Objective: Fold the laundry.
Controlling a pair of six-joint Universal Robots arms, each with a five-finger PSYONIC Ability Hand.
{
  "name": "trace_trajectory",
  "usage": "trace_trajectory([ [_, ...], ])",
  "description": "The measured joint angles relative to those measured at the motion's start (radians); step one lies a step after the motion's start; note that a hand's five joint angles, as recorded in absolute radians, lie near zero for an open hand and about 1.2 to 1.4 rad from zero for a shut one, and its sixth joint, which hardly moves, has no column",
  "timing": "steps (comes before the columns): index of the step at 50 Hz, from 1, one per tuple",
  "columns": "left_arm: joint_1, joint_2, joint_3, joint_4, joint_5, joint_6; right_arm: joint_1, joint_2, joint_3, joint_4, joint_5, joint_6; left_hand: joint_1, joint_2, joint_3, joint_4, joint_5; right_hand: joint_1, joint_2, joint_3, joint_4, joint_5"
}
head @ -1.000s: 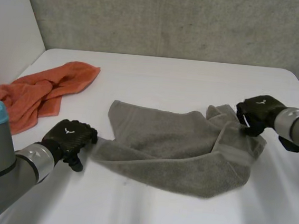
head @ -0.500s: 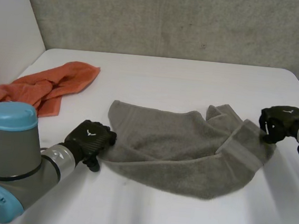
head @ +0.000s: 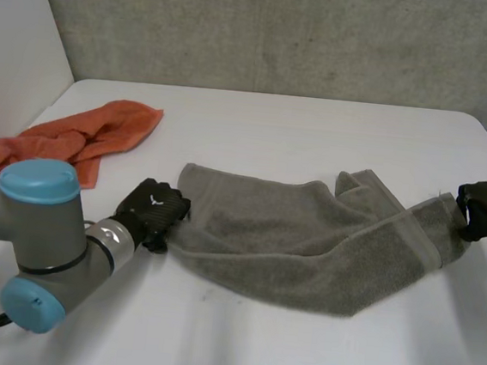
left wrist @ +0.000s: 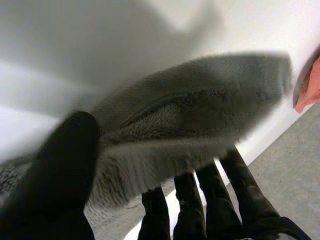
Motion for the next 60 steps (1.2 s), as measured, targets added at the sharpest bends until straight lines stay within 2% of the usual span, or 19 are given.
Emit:
trace_trajectory([
  [5, 0.001, -0.023, 0.033, -0.004, -0.002, 0.0, -0.004, -0.018, 0.015, 0.008, -0.017, -0.019, 0.181, 0.182, 0.184, 0.194, 0.19, 0.0, 0.0, 0.0, 0.0, 0.0],
  [6, 0.002, -0.023, 0.038, -0.005, -0.003, -0.001, -0.007, -0.027, 0.021, 0.011, -0.022, -0.031, 0.339, 0.371, 0.369, 0.388, 0.37, 0.0, 0.0, 0.0, 0.0, 0.0],
  [7, 0.003, -0.021, 0.045, -0.007, -0.004, -0.001, -0.014, -0.044, 0.031, 0.021, -0.03, -0.057, 0.339, 0.415, 0.412, 0.433, 0.393, 0.0, 0.0, 0.0, 0.0, 0.0],
  [12, 0.009, 0.029, 0.052, -0.013, -0.005, -0.006, -0.066, -0.125, 0.082, 0.12, -0.06, -0.253, 0.339, 0.43, 0.428, 0.448, 0.393, 0.0, 0.0, 0.0, 0.0, 0.0],
  [15, 0.011, 0.064, 0.048, -0.014, -0.005, -0.008, -0.095, -0.16, 0.106, 0.18, -0.072, -0.358, 0.339, 0.431, 0.428, 0.448, 0.393, -0.055, -0.074, -0.083, -0.088, -0.071],
  [16, 0.011, 0.089, 0.043, -0.014, -0.005, -0.01, -0.114, -0.184, 0.121, 0.215, -0.082, -0.422, 0.339, 0.431, 0.428, 0.448, 0.393, -0.357, -0.411, -0.393, -0.398, -0.37],
  [17, 0.011, 0.096, 0.042, -0.014, -0.005, -0.01, -0.118, -0.19, 0.125, 0.223, -0.084, -0.436, 0.339, 0.431, 0.428, 0.448, 0.393, -0.357, -0.411, -0.393, -0.398, -0.37],
  [18, 0.01, 0.113, 0.038, -0.014, -0.004, -0.011, -0.128, -0.207, 0.135, 0.236, -0.092, -0.467, 0.339, 0.431, 0.428, 0.448, 0.393, -0.527, -0.639, -0.635, -0.639, -0.619],
  [19, 0.009, 0.123, 0.036, -0.014, -0.004, -0.011, -0.131, -0.217, 0.14, 0.238, -0.097, -0.479, 0.339, 0.431, 0.428, 0.448, 0.393, -0.544, -0.656, -0.662, -0.666, -0.648],
  [22, 0.005, 0.151, 0.031, -0.015, -0.004, -0.013, -0.133, -0.25, 0.156, 0.219, -0.114, -0.476, 0.339, 0.431, 0.428, 0.448, 0.393, -0.63, -0.767, -0.786, -0.794, -0.778],
  [31, -0.001, 0.175, 0.029, -0.017, -0.006, -0.015, -0.089, -0.341, 0.222, 0.169, -0.159, -0.379, 0.339, 0.431, 0.428, 0.448, 0.393, -0.633, -0.769, -0.793, -0.802, -0.789],
  [36, -0.001, 0.174, 0.03, -0.021, -0.007, -0.016, -0.042, -0.379, 0.264, 0.177, -0.148, -0.344, 0.339, 0.431, 0.428, 0.449, 0.393, -0.633, -0.769, -0.793, -0.802, -0.789],
  [41, 0.0, 0.175, 0.031, -0.025, -0.006, -0.015, 0.021, -0.387, 0.277, 0.133, -0.101, -0.291, 0.339, 0.431, 0.429, 0.452, 0.393, -0.633, -0.769, -0.793, -0.802, -0.789],
  [47, 0.0, 0.183, 0.031, -0.032, -0.005, -0.014, 0.098, -0.288, 0.213, 0.078, -0.055, -0.267, 0.339, 0.432, 0.429, 0.452, 0.393, -0.633, -0.769, -0.793, -0.802, -0.789],
  [51, 0.001, 0.195, 0.031, -0.044, -0.005, -0.014, 0.153, -0.145, 0.093, 0.079, -0.001, -0.269, 0.339, 0.434, 0.432, 0.452, 0.393, -0.633, -0.769, -0.793, -0.802, -0.789],
  [52, 0.001, 0.195, 0.031, -0.044, -0.005, -0.014, 0.153, -0.145, 0.093, 0.079, -0.001, -0.269, 0.339, 0.434, 0.432, 0.452, 0.393, -0.633, -0.769, -0.793, -0.802, -0.789],
  [54, 0.001, 0.2, 0.03, -0.049, -0.005, -0.014, 0.177, -0.03, -0.023, 0.104, 0.062, -0.283, 0.339, 0.434, 0.432, 0.452, 0.393, -0.633, -0.769, -0.793, -0.802, -0.789],
  [60, 0.002, 0.199, 0.033, -0.053, -0.004, -0.013, 0.193, 0.132, -0.21, 0.174, 0.143, -0.328, 0.339, 0.434, 0.432, 0.452, 0.393, -0.633, -0.769, -0.793, -0.802, -0.789],
])
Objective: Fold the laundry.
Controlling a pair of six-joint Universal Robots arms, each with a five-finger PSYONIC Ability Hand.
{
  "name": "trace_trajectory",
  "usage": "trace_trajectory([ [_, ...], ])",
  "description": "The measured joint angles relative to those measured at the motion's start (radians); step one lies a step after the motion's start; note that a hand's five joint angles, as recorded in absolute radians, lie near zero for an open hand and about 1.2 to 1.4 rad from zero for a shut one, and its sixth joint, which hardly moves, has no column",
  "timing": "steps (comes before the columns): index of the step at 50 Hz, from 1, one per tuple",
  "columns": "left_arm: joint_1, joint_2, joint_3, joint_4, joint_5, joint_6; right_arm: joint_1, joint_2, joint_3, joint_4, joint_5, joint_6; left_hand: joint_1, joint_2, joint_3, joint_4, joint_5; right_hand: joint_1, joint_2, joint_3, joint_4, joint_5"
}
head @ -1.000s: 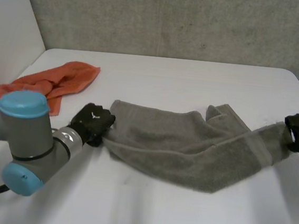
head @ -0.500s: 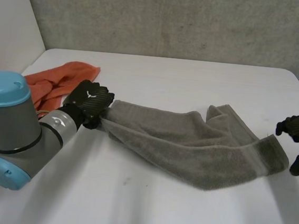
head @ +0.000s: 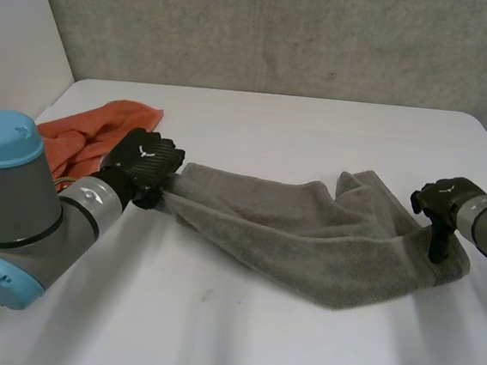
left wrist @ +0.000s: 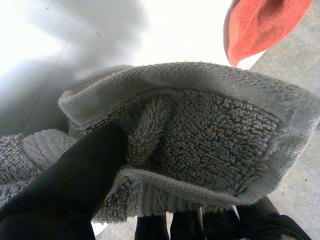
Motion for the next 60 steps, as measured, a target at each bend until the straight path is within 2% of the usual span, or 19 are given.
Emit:
trace_trajectory([
  [8, 0.002, -0.013, 0.01, 0.003, 0.001, 0.0, 0.0, 0.124, -0.148, 0.105, 0.024, -0.035, 0.0, 0.0, 0.0, 0.0, 0.0, 0.07, 0.059, 0.091, 0.096, 0.095],
  [9, 0.002, -0.014, 0.011, 0.003, 0.0, 0.001, -0.001, 0.138, -0.168, 0.123, 0.023, -0.035, 0.0, 0.0, 0.0, 0.0, 0.0, 0.174, 0.16, 0.187, 0.193, 0.184],
  [10, 0.002, -0.014, 0.011, 0.003, 0.0, 0.001, -0.001, 0.138, -0.168, 0.123, 0.023, -0.035, 0.0, 0.0, 0.0, 0.0, 0.0, 0.174, 0.16, 0.187, 0.193, 0.184],
  [11, 0.002, -0.016, 0.012, 0.004, 0.0, 0.001, -0.002, 0.145, -0.185, 0.139, 0.019, -0.03, 0.0, 0.0, 0.0, 0.0, 0.0, 0.398, 0.409, 0.426, 0.43, 0.411],
  [12, 0.002, -0.016, 0.012, 0.004, 0.0, 0.001, -0.002, 0.145, -0.185, 0.139, 0.019, -0.03, 0.0, 0.0, 0.0, 0.0, 0.0, 0.398, 0.409, 0.426, 0.43, 0.411],
  [13, 0.002, -0.016, 0.013, 0.003, 0.0, 0.001, -0.002, 0.143, -0.191, 0.143, 0.017, -0.024, 0.0, 0.0, 0.0, 0.0, 0.0, 0.612, 0.72, 0.717, 0.724, 0.711],
  [16, 0.003, -0.013, 0.013, 0.002, -0.001, 0.002, -0.002, 0.117, -0.197, 0.147, 0.01, 0.0, 0.0, 0.0, 0.0, 0.0, 0.0, 0.633, 0.77, 0.787, 0.794, 0.78],
  [23, 0.009, 0.067, 0.023, -0.043, -0.006, 0.004, -0.009, -0.137, -0.17, 0.145, -0.065, 0.113, 0.0, 0.0, 0.0, 0.0, 0.0, 0.633, 0.77, 0.791, 0.802, 0.781],
  [29, 0.025, 0.238, 0.082, -0.151, -0.041, 0.002, -0.048, -0.403, -0.157, 0.147, -0.142, 0.146, 0.0, 0.0, 0.0, 0.0, 0.0, 0.633, 0.77, 0.791, 0.802, 0.781],
  [33, 0.044, 0.344, 0.147, -0.241, -0.069, 0.0, -0.086, -0.556, -0.164, 0.148, -0.16, 0.145, 0.0, 0.0, 0.0, 0.0, 0.0, 0.633, 0.77, 0.791, 0.802, 0.781],
  [40, 0.064, 0.437, 0.235, -0.359, -0.085, 0.0, -0.112, -0.681, -0.16, 0.189, -0.172, 0.132, 0.0, 0.0, 0.0, 0.0, 0.0, 0.633, 0.77, 0.791, 0.802, 0.784],
  [49, 0.07, 0.36, 0.244, -0.415, -0.078, 0.006, -0.107, -0.586, -0.086, 0.244, -0.202, 0.083, 0.0, 0.0, 0.0, 0.0, 0.0, 0.633, 0.77, 0.791, 0.802, 0.788],
  [56, 0.068, 0.104, 0.295, -0.416, -0.079, 0.034, -0.069, -0.337, -0.104, 0.212, -0.181, 0.04, 0.0, 0.0, 0.0, 0.0, 0.0, 0.633, 0.77, 0.791, 0.802, 0.788],
  [59, 0.068, 0.038, 0.33, -0.412, -0.081, 0.052, -0.054, -0.283, -0.136, 0.188, -0.163, 0.045, 0.0, 0.0, 0.001, 0.0, 0.0, 0.633, 0.77, 0.791, 0.802, 0.788],
  [60, 0.067, -0.048, 0.395, -0.398, -0.085, 0.08, -0.035, -0.231, -0.175, 0.158, -0.14, 0.055, 0.0, 0.0, 0.001, 0.0, 0.0, 0.633, 0.77, 0.791, 0.802, 0.788],
])
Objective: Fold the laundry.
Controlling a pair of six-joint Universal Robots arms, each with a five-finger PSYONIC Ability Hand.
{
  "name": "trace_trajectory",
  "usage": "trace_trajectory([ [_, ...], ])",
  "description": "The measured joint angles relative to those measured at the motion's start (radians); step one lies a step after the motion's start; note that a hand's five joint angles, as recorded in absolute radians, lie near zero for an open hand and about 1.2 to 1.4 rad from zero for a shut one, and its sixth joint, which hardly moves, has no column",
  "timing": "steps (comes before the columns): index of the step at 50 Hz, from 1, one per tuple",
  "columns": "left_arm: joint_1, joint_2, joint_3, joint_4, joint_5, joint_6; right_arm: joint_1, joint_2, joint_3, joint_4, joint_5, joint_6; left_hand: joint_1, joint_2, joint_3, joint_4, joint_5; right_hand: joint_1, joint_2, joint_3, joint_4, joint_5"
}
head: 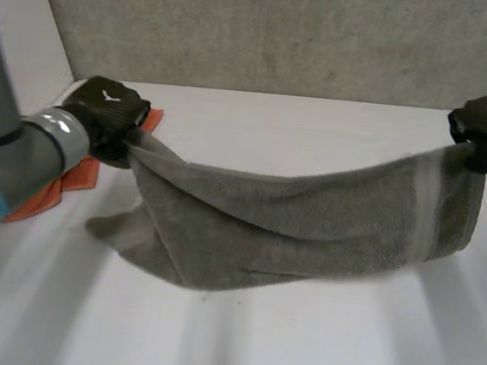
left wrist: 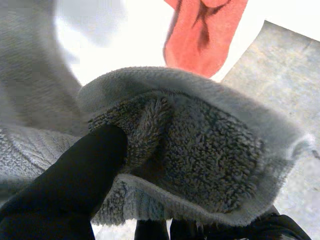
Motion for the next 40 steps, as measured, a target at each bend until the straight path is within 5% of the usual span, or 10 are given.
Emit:
trace_trajectory([
  [7, -0.002, -0.133, 0.188, 0.123, -0.018, 0.049, 0.075, 0.14, -0.199, -0.216, 0.076, 0.097, 0.0, 0.0, 0.0, 0.0, 0.0, 0.0, 0.0, 0.0, 0.0, 0.0],
  [9, -0.002, -0.15, 0.296, 0.302, -0.038, 0.061, 0.099, 0.167, -0.322, -0.425, 0.109, 0.213, 0.0, 0.0, 0.0, 0.0, 0.0, 0.0, 0.0, 0.0, 0.0, 0.0],
  [18, -0.004, -0.066, 0.359, 0.585, -0.117, 0.046, 0.104, 0.108, -0.384, -0.759, 0.162, 0.399, 0.0, 0.0, 0.0, 0.0, 0.0, 0.0, 0.0, 0.0, 0.0, 0.0],
  [23, -0.001, -0.013, 0.264, 0.591, -0.133, 0.006, 0.098, 0.065, -0.291, -0.775, 0.158, 0.418, 0.0, 0.001, 0.0, 0.0, 0.0, 0.0, 0.0, 0.0, 0.0, 0.0],
  [29, 0.014, 0.025, -0.045, 0.564, -0.056, -0.028, 0.09, 0.032, 0.016, -0.699, 0.087, 0.384, 0.0, 0.003, 0.001, 0.0, 0.0, 0.0, 0.0, 0.0, 0.0, 0.0],
  [40, 0.021, -0.078, -0.411, 0.556, 0.0, -0.007, 0.084, 0.011, 0.541, -0.659, -0.074, 0.189, 0.0, -0.01, -0.008, -0.018, 0.0, 0.0, 0.0, 0.0, 0.0, 0.0],
])
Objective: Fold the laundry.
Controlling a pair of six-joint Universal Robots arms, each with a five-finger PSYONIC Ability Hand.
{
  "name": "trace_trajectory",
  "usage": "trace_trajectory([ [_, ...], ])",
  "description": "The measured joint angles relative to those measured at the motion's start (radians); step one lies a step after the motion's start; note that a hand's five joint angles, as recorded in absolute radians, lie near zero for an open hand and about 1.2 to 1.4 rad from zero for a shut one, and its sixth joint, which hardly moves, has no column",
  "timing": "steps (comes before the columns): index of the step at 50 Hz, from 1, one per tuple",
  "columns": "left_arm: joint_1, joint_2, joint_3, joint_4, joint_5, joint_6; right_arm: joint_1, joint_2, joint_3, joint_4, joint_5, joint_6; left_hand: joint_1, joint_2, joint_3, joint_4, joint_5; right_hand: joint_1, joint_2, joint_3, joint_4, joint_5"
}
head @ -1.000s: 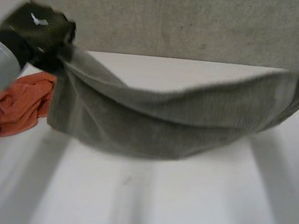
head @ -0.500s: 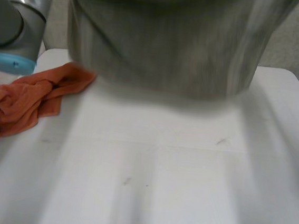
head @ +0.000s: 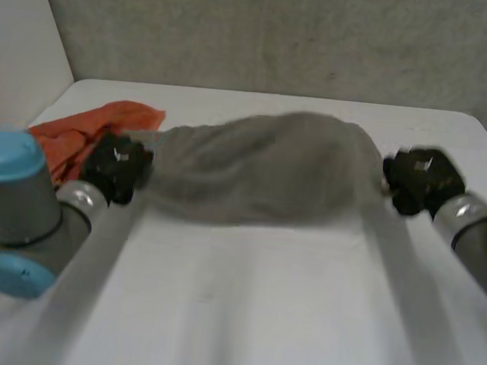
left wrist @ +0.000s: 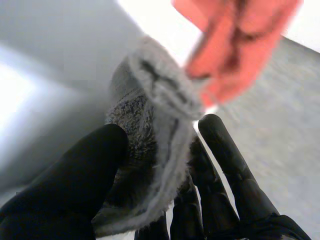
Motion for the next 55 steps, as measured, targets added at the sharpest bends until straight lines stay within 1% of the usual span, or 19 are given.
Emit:
trace_trajectory([
  [2, 0.002, -0.008, -0.048, -0.002, -0.002, 0.009, -0.005, -0.001, 0.074, 0.007, -0.006, -0.057, -0.002, -0.04, -0.038, -0.039, -0.004, 0.0, 0.0, 0.0, 0.0, 0.0],
  [4, 0.004, -0.006, -0.069, -0.002, -0.003, 0.014, -0.007, -0.004, 0.104, 0.011, -0.005, -0.084, -0.026, -0.084, -0.083, -0.079, -0.027, 0.0, 0.0, 0.0, 0.0, 0.0],
  [5, 0.006, -0.003, -0.082, -0.002, -0.003, 0.016, -0.009, -0.005, 0.114, 0.013, -0.005, -0.094, -0.128, -0.189, -0.186, -0.182, -0.126, 0.0, 0.0, 0.0, 0.0, 0.0],
  [7, 0.009, 0.005, -0.104, -0.002, -0.003, 0.02, -0.014, -0.018, 0.149, 0.022, 0.0, -0.13, -0.265, -0.32, -0.301, -0.305, -0.254, 0.0, 0.0, 0.0, 0.0, 0.0],
  [8, 0.012, 0.014, -0.115, -0.002, -0.002, 0.021, -0.018, -0.026, 0.159, 0.026, 0.003, -0.141, -0.413, -0.447, -0.441, -0.448, -0.399, -0.001, 0.0, 0.0, 0.0, 0.0],
  [12, 0.03, 0.032, -0.136, -0.002, 0.002, 0.023, -0.038, -0.053, 0.176, 0.035, 0.01, -0.161, -0.579, -0.64, -0.635, -0.641, -0.597, 0.0, 0.0, 0.0, 0.0, 0.0],
  [21, 0.1, 0.043, -0.154, 0.001, 0.008, 0.021, -0.086, -0.071, 0.165, 0.038, 0.016, -0.16, -0.589, -0.653, -0.651, -0.661, -0.617, -0.001, 0.0, 0.0, 0.0, 0.0],
  [26, 0.129, 0.048, -0.162, 0.002, 0.009, 0.019, -0.104, -0.066, 0.155, 0.037, 0.027, -0.161, -0.571, -0.636, -0.636, -0.638, -0.59, 0.0, 0.0, 0.0, 0.0, 0.0],
  [29, 0.136, 0.05, -0.165, 0.002, 0.01, 0.018, -0.113, -0.062, 0.148, 0.037, 0.039, -0.163, -0.52, -0.595, -0.594, -0.591, -0.542, 0.0, 0.0, 0.0, 0.0, 0.0],
  [32, 0.136, 0.052, -0.166, 0.001, 0.01, 0.017, -0.119, -0.061, 0.142, 0.038, 0.048, -0.164, -0.42, -0.502, -0.501, -0.499, -0.456, 0.0, 0.0, 0.0, 0.0, 0.0],
  [34, 0.136, 0.052, -0.167, 0.001, 0.01, 0.017, -0.119, -0.061, 0.142, 0.038, 0.049, -0.164, -0.42, -0.502, -0.501, -0.499, -0.456, 0.0, 0.0, 0.0, 0.0, 0.0],
  [35, 0.134, 0.058, -0.167, 0.0, 0.011, 0.017, -0.122, -0.062, 0.14, 0.04, 0.051, -0.165, -0.333, -0.415, -0.414, -0.414, -0.373, 0.0, 0.0, 0.0, 0.0, 0.0],
  [41, 0.132, 0.104, -0.18, -0.004, 0.022, 0.015, -0.135, -0.072, 0.137, 0.053, 0.05, -0.167, -0.122, -0.199, -0.205, -0.204, -0.165, -0.001, 0.0, 0.0, 0.0, 0.0],
  [42, 0.133, 0.127, -0.189, -0.005, 0.03, 0.014, -0.141, -0.081, 0.135, 0.07, 0.049, -0.171, 0.012, -0.062, -0.063, -0.058, -0.023, 0.0, 0.0, 0.0, 0.0, 0.0],
  [44, 0.133, 0.145, -0.196, -0.007, 0.038, 0.014, -0.144, -0.089, 0.134, 0.088, 0.047, -0.176, 0.02, -0.022, -0.024, -0.016, 0.01, 0.0, 0.0, 0.0, 0.0, 0.0],
  [47, 0.135, 0.203, -0.223, -0.023, 0.063, 0.017, -0.154, -0.13, 0.125, 0.174, 0.039, -0.206, 0.02, 0.009, 0.007, 0.015, 0.019, 0.0, 0.0, 0.0, 0.0, 0.0],
  [48, 0.135, 0.203, -0.223, -0.023, 0.063, 0.017, -0.154, -0.13, 0.125, 0.174, 0.039, -0.206, 0.02, 0.009, 0.007, 0.015, 0.019, 0.0, 0.0, 0.0, 0.0, 0.0],
  [50, 0.135, 0.245, -0.242, -0.045, 0.077, 0.022, -0.163, -0.163, 0.115, 0.251, 0.035, -0.242, 0.02, 0.01, 0.008, 0.018, 0.019, 0.0, 0.0, 0.0, 0.0, 0.0],
  [55, 0.138, 0.368, -0.292, -0.161, 0.086, 0.083, -0.209, -0.246, 0.103, 0.444, 0.032, -0.367, 0.02, 0.01, 0.008, 0.018, 0.019, 0.0, 0.0, 0.0, 0.0, 0.0],
])
